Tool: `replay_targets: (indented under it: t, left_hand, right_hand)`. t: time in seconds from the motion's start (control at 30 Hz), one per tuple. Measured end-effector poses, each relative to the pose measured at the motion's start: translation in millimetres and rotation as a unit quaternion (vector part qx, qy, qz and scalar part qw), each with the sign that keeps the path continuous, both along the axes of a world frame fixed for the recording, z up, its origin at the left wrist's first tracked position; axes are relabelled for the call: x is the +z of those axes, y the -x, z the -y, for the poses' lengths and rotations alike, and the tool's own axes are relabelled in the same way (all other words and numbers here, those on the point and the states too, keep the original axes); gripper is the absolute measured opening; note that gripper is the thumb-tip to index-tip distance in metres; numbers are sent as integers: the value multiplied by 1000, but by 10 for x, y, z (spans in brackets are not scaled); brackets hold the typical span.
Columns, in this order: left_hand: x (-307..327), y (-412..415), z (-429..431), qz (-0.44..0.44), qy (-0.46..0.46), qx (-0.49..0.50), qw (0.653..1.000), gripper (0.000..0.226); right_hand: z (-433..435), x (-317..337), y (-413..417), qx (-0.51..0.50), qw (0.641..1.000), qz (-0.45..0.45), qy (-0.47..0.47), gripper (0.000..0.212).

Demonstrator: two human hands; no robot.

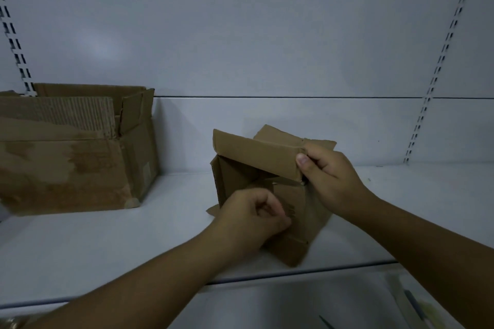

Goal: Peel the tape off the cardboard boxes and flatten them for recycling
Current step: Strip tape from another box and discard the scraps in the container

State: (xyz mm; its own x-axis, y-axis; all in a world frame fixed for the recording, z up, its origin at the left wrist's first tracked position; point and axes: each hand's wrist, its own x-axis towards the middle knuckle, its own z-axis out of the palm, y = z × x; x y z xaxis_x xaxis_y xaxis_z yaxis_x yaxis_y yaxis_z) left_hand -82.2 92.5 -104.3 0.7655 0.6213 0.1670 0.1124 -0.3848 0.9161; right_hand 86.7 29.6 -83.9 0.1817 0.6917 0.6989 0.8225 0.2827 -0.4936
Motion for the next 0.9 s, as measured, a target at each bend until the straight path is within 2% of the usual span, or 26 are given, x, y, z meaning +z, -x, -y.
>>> replay_targets:
  t: [0.07,0.13,0.17,0.23,0.3,0.43,0.5,0.53,0.6,0.63,0.67,0.77,0.8,0.9]
  left_hand:
    - [5,-20,-15,5,-38,41,998,24]
    - [7,-22,-66,6,1,49,999,38]
    - [7,-16,-79,3,38,21,999,38]
    - [-8,11,-96,-1,72,-8,997,24]
    - [-5,47,-137,13,59,20,998,9]
    - [11,193,-97,12,80,-11,997,11]
    - [44,310,-71,-25,76,-65,995,11]
    - [103,382,-86,-74,43,-105,991,10]
    - [303,523,-124,-175,-6,-183,967,13]
    - [414,571,-156,-187,-5,-190,964,20]
    - [527,595,-198,-157,9,-170,973,24]
    - [793,502,-359,29,17,-33,999,24]
    - [825,411,-444,37,-30,10,999,21]
    - [741,90,-757,-90,-214,43,972,20]
  right_hand:
    - [-2,12,8,5,1000,4,5,53]
    - [4,13,3,8,1000,5,10,56]
    - [7,14,-7,9,1000,6,7,57]
    - [9,22,-11,11,1000,17,7,57]
    - [10,35,-7,13,1000,23,15,55]
    - [-14,29,17,18,999,21,45,43]
    - [-48,-1,76,33,995,48,76,26]
    - [-71,-20,109,44,993,68,91,24]
    - [-127,-77,164,61,986,116,103,33]
    - [-156,-102,184,65,984,131,105,35]
    - [-181,-123,200,64,982,140,108,36]
    - [-246,-149,224,61,976,167,124,35]
    - [-257,-152,230,66,974,169,136,31]
    - [-267,-150,277,78,970,163,160,23]
